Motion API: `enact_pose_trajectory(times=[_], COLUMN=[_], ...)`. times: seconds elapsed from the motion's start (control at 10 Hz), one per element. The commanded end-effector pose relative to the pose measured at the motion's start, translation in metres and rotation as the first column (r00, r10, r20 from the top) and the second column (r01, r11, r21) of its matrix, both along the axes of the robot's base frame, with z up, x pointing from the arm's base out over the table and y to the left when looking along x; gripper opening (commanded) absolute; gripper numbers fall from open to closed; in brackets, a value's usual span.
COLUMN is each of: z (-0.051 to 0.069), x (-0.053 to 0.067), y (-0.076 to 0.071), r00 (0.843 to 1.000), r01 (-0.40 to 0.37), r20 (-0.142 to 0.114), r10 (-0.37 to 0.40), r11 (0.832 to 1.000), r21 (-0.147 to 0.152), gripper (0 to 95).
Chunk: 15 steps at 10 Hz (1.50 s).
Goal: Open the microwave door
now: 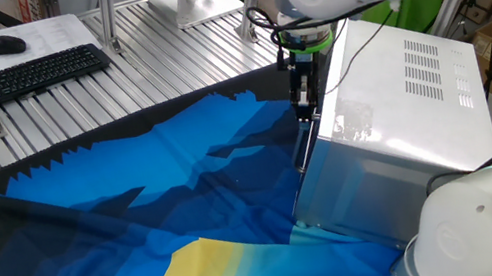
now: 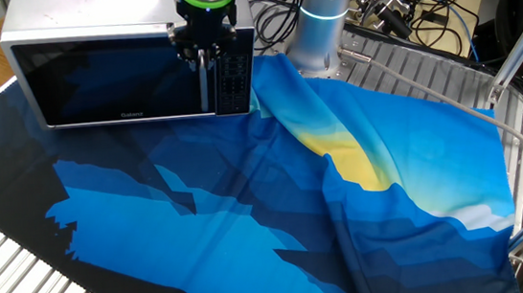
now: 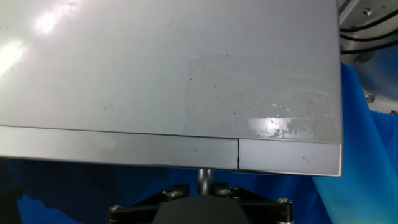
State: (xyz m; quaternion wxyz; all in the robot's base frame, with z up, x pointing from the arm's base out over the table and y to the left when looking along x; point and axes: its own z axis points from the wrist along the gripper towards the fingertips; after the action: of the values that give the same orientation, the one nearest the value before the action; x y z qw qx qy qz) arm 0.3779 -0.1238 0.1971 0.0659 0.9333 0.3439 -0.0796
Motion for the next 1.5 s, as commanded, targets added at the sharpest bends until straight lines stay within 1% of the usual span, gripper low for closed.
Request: enact_pose_trajectory(times=[0.1,0.2,0.3,0.4,0.6,0.7,0.8,0.9,1.0,1.1,1.2,1.3,1.4,1.5], z=[-0.003,-0.003,-0.003,-0.003,-0.005,-0.004,-0.004,-0.004,-0.003,-0.005,-0.006,-0.005,-0.004,-0.003], x=[0.0,0.0,0.0,0.0,-0.001,-0.001,-0.001,0.001,0.003,0.007,0.013,0.02,0.021,0.025], y=[-0.001,-0.001,0.0,0.0,0.0,0.0,0.001,0.001,0.002,0.004,0.008,0.01,0.011,0.012], r00=[1.0,1.0,1.0,1.0,1.0,1.0,1.0,1.0,1.0,1.0,1.0,1.0,1.0,1.0], r01=[0.001,-0.002,-0.003,0.0,0.002,0.001,0.001,-0.001,0.001,-0.004,0.002,0.005,0.003,0.007], r20=[0.007,0.008,0.009,0.01,0.009,0.009,0.015,0.015,0.008,-0.001,-0.006,-0.019,-0.017,-0.008], r10=[-0.001,0.002,0.003,0.0,-0.001,-0.001,0.0,0.001,-0.001,0.004,-0.002,-0.005,-0.004,-0.007], r11=[1.0,1.0,1.0,1.0,1.0,1.0,1.0,1.0,1.0,1.0,1.0,1.0,1.0,1.0], r21=[-0.012,-0.014,-0.026,-0.021,-0.025,-0.017,-0.014,-0.015,-0.016,-0.016,-0.017,-0.018,-0.013,-0.017], gripper=[19.0,0.0,0.0,0.0,0.0,0.0,0.0,0.0,0.0,0.0,0.0,0.0,0.0,0.0])
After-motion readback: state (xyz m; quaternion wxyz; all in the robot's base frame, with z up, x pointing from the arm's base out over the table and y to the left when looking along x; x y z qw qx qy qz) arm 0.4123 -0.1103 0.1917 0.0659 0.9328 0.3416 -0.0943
